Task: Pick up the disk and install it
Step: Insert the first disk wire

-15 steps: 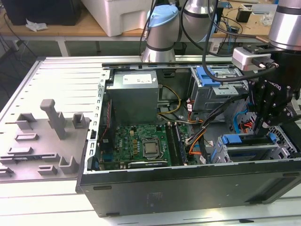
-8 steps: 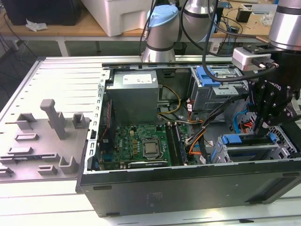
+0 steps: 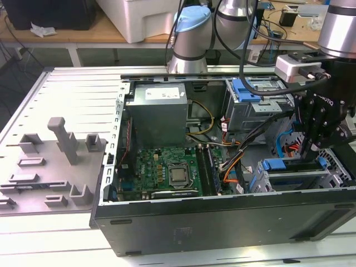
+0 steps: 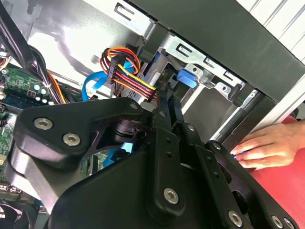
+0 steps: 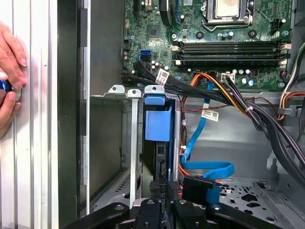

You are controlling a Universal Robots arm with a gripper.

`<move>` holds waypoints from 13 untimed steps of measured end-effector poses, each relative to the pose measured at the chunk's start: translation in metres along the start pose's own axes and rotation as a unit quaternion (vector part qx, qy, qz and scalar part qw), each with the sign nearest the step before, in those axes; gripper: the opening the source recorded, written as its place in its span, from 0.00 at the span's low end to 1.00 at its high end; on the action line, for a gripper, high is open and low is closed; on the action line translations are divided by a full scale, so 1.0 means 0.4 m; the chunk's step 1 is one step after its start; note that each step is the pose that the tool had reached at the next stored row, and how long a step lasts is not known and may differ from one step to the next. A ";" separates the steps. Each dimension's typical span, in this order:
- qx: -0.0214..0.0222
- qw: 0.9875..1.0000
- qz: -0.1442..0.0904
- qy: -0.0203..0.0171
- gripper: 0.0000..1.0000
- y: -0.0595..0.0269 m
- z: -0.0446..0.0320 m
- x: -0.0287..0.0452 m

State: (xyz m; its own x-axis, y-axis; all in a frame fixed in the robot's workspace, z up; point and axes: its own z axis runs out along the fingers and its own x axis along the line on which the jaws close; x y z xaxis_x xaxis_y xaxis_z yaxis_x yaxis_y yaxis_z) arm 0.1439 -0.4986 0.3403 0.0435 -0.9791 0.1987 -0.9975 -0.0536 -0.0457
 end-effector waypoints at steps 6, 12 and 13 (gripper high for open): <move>0.000 1.000 0.000 0.000 0.17 0.000 0.000 0.000; 0.000 1.000 0.000 0.000 0.17 0.000 0.002 0.005; 0.000 1.000 0.000 0.000 0.17 0.000 0.002 0.004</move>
State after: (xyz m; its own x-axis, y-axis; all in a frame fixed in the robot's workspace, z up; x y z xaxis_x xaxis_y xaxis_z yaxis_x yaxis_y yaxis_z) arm 0.1439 -0.5004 0.3397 0.0434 -0.9791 0.1989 -0.9975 -0.0536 -0.0463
